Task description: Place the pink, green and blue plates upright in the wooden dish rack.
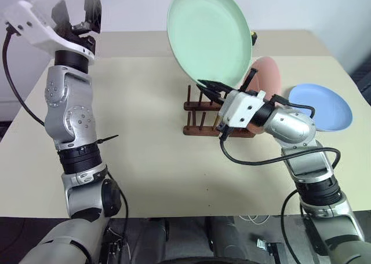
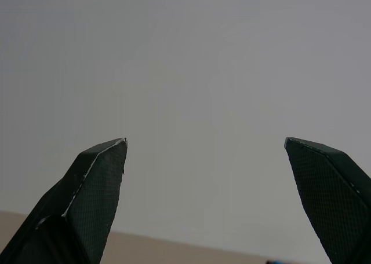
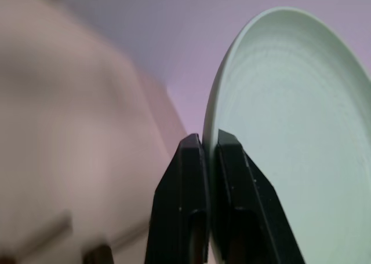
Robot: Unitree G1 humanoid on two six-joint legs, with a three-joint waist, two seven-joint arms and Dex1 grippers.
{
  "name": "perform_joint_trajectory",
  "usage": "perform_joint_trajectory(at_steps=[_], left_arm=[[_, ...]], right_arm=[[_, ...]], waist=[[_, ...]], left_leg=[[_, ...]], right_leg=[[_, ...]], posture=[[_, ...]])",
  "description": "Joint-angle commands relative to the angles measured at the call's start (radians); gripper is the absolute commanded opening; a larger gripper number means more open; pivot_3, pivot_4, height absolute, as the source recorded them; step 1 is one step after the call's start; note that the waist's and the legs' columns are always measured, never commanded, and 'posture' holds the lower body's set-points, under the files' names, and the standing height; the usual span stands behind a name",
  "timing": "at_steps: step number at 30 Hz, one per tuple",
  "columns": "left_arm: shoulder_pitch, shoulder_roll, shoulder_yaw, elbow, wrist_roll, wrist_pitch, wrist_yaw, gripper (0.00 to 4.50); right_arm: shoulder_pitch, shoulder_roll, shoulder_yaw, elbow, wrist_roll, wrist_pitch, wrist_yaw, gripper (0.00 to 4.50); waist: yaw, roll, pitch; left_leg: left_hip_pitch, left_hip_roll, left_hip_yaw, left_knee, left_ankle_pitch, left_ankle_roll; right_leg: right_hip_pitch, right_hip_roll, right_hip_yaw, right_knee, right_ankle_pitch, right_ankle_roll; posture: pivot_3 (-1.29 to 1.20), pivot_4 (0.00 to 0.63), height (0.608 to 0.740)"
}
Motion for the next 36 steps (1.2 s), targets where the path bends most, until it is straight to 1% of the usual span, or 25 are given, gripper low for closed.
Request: perform_joint_trajectory(at_steps=[1, 4, 9, 14, 22, 36], left_arm=[[0.048, 0.02, -0.041, 0.029, 0.031, -0.026, -0.065, 4.46], [0.117, 0.026, -0.093, 0.038, 0.048, -0.032, -0.14, 4.46], [0.241, 0.023, -0.165, 0.019, 0.059, -0.018, -0.234, 4.46], [0.275, 0.012, -0.185, 0.006, 0.051, -0.003, -0.251, 4.46], [0.285, 0.004, -0.199, -0.002, 0.054, 0.005, -0.261, 4.46], [0.315, -0.006, -0.214, -0.013, 0.046, 0.007, -0.294, 4.46]], right_arm=[[-0.022, 0.064, -0.08, -0.117, 0.258, 0.184, -0.02, 0.0], [-0.003, 0.1, -0.13, -0.168, 0.422, 0.321, -0.054, 0.0], [0.034, 0.145, -0.222, -0.208, 0.675, 0.514, -0.179, 0.0], [0.069, 0.156, -0.289, -0.205, 0.83, 0.603, -0.274, 0.0], [0.112, 0.152, -0.331, -0.173, 0.933, 0.62, -0.34, 0.0], [0.143, 0.157, -0.341, -0.14, 0.936, 0.569, -0.372, 0.0]], waist=[[0.003, 0.0, 0.0], [0.003, 0.0, 0.0], [-0.001, 0.001, 0.0], [-0.001, 0.001, 0.0], [-0.001, 0.001, 0.0], [-0.002, 0.001, 0.0]], left_leg=[[0.0, 0.0, 0.0, 0.0, 0.0, 0.0], [0.0, 0.0, -0.001, 0.001, 0.0, 0.0], [0.0, 0.0, -0.001, 0.0, 0.0, 0.0], [0.0, 0.0, -0.001, -0.001, 0.0, 0.0], [0.0, 0.0, -0.001, -0.001, 0.0, 0.0], [0.0, 0.0, -0.001, -0.001, 0.0, 0.0]], right_leg=[[0.0, 0.0, 0.0, 0.0, 0.0, 0.0], [0.0, 0.0, 0.0, 0.0, 0.0, 0.0], [0.0, 0.0, 0.0, 0.001, 0.0, 0.0], [-0.001, 0.0, 0.0, 0.001, 0.0, -0.001], [-0.001, 0.0, 0.0, 0.001, 0.0, -0.001], [-0.001, 0.0, 0.0, 0.001, 0.0, -0.001]], posture=[[0.0, 0.15, 0.74], [0.0, 0.15, 0.74], [0.0, 0.15, 0.74], [0.0, 0.15, 0.74], [0.0, 0.15, 0.74], [0.0, 0.15, 0.74]])
